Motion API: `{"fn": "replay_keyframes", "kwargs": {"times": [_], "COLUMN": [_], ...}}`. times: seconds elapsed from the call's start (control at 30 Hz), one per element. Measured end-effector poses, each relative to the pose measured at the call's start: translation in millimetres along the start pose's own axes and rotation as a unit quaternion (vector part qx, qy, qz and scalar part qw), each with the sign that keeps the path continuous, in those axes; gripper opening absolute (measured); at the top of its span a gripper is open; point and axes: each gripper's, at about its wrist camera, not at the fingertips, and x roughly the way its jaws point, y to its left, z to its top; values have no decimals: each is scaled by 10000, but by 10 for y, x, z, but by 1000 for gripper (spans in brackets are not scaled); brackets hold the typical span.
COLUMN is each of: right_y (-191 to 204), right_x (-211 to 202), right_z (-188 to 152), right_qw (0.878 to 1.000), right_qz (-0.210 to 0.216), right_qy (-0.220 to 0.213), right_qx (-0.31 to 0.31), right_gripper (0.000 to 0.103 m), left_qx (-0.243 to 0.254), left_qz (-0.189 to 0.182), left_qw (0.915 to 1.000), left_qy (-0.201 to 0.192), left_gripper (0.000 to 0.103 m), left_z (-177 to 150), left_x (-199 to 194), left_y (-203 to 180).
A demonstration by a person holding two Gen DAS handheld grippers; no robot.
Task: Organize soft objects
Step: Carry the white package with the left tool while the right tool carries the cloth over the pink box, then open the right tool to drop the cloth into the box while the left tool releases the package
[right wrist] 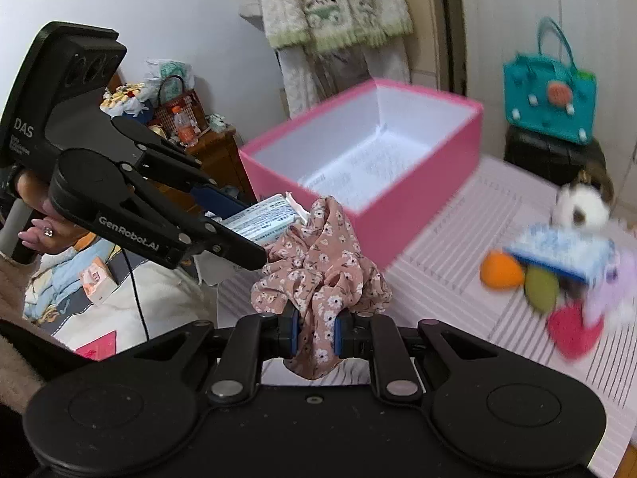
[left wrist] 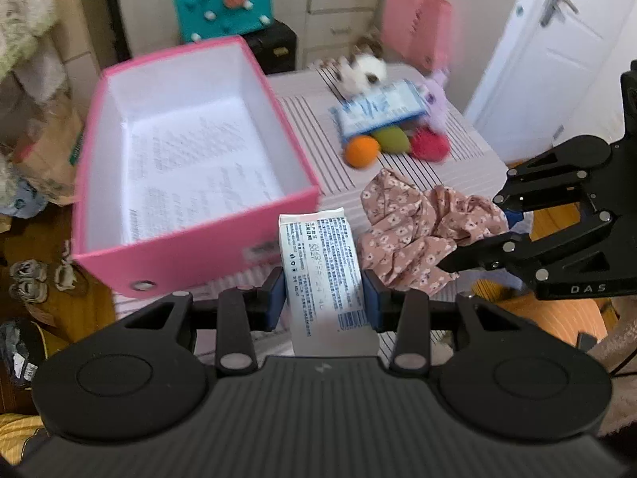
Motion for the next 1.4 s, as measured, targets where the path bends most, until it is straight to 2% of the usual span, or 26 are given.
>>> {"fn": "replay_keyframes", "kwargs": {"times": [0.27, 0.43, 0.57, 0.77, 1.07, 1.13, 1.27, 1.4], "right_y": [-27, -157, -315, -629, -917, -953, -977, -983], "right_x": [67, 197, 481, 1083, 1760, 1861, 1970, 2057], "right_z": [521, 865, 1168, 1558, 1851, 1870, 1832, 1838], "right_qw": [9984, 9955, 9912, 9834, 9762, 9750, 9730, 9700], "right_qz": [-43, -468, -871, -1389, -1354, -1303, -1122, -1156], "right_qy": [-478, -692, -716, -318, 426, 585, 793, 887], "right_qx": [-301, -447, -689, -1120, -1642, -1700, -1853, -1946], "right_gripper": [19, 19, 19, 20, 20, 21, 21, 21], "left_qx": [-258, -299, -406, -765, -1093, -1108, -1231, -1125], "left_qz": [206, 393, 543, 585, 832, 855, 669, 870], "left_qw": [9969, 9949, 9929, 9927, 9899, 9898, 9899, 9897], "left_qy": [-720, -880, -975, -728, -341, -271, -224, -182], "left_gripper": [39, 39, 39, 39, 39, 39, 39, 39], "left_z": [279, 600, 859, 1300, 1593, 1606, 1606, 1614], "left_x": [-191, -35, 156, 693, 1395, 1473, 1563, 1658], "left_y": [421, 666, 897, 1303, 1682, 1712, 1780, 1789]}}
